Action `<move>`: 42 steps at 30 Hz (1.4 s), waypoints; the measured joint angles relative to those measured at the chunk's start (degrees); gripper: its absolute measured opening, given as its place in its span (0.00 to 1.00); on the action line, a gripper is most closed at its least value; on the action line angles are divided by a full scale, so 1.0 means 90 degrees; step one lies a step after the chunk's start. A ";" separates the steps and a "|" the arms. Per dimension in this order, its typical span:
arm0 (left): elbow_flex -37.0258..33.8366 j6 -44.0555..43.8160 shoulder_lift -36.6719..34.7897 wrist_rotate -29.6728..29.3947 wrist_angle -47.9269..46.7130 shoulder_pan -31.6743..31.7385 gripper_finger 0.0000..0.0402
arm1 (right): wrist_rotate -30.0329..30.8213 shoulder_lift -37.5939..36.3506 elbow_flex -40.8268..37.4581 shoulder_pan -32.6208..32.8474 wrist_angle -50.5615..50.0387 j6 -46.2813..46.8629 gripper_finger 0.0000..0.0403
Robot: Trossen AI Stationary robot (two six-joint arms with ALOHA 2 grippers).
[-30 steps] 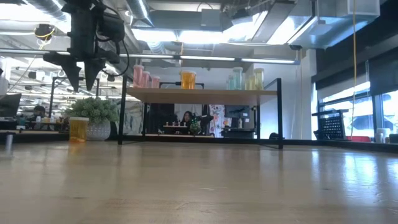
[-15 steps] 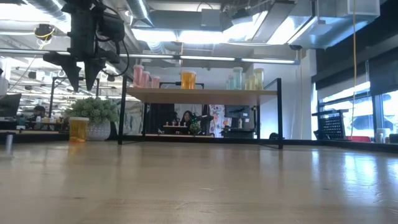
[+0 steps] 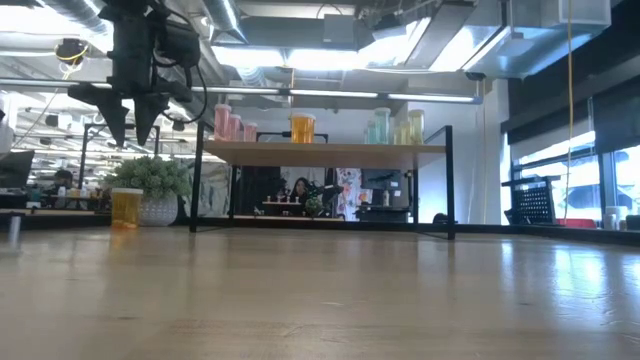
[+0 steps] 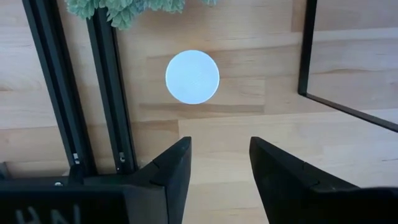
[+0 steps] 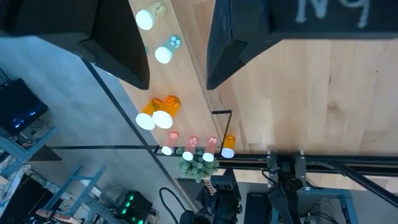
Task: Pick and place medicine bottles onto shelf by color
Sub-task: Put the orange medicine bottle on the shelf, aligned with the other orange medicine bottle
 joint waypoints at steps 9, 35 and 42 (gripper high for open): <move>0.0000 0.0211 0.0000 0.0000 0.0000 0.0000 0.39 | -0.0001 0.0000 0.0000 0.0001 0.0001 0.0000 0.40; 0.0000 -0.0086 0.0000 -0.0055 0.0019 0.0000 0.40 | -0.0003 0.0000 0.0000 0.0001 -0.0001 0.0000 0.40; -0.0002 -0.0172 0.0194 -0.0072 0.0024 0.0000 0.48 | -0.0003 0.0000 0.0000 0.0001 0.0000 0.0000 0.40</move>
